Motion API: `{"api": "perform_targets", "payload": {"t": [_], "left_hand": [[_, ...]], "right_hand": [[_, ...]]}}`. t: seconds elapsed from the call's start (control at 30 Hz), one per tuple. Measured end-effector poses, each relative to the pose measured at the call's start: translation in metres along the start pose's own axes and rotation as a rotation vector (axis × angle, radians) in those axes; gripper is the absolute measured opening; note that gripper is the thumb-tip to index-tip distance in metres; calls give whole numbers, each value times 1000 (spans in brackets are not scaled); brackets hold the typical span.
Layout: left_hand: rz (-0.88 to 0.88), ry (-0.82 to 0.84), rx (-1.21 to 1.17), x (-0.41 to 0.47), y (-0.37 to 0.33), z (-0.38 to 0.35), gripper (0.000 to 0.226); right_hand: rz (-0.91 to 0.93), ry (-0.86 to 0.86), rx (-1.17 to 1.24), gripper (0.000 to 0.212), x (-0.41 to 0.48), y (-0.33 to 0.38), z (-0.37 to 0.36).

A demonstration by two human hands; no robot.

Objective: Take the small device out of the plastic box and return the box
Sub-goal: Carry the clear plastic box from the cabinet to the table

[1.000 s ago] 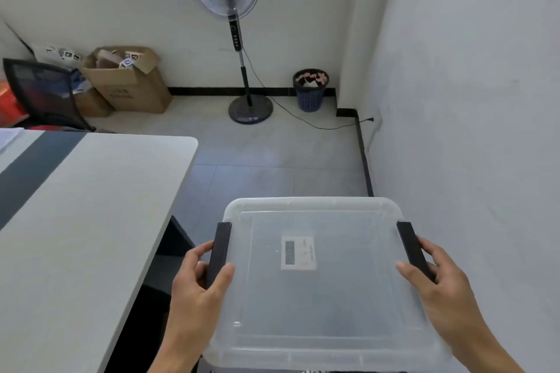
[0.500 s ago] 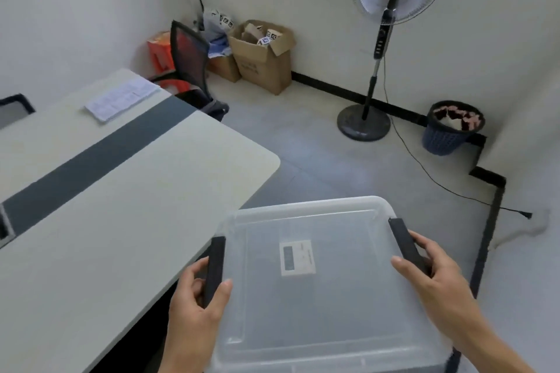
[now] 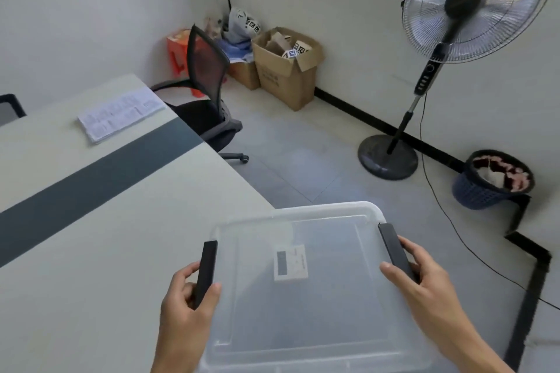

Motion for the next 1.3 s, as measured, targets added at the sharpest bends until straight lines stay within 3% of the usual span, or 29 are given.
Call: {"api": "perform_targets", "payload": {"t": [0.2, 0.33, 0.67, 1.13, 1.3], "left_hand": [[-66, 87, 5, 76, -65, -78, 32], [-13, 78, 15, 112, -91, -143, 32], [84, -160, -14, 185, -153, -258, 35], [356, -633, -140, 306, -127, -211, 43], [402, -698, -117, 336, -127, -177, 35]], "right_hand": [[-18, -83, 37, 42, 90, 27, 21], [-42, -73, 33, 41, 173, 38, 38], [23, 164, -105, 45, 392, 117, 48], [293, 597, -430, 43, 519, 234, -179], [445, 710, -540, 45, 539, 273, -263]]}}
Point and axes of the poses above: each hand's wrist, its own x-axis towards the middle knuckle, its own z-axis out of the back of the hand, y = z × x, the point moved 1 cm from there along x, towards the middle knuckle, and after that the axes turned 6 degrees about -y, right-handed, at the moved point
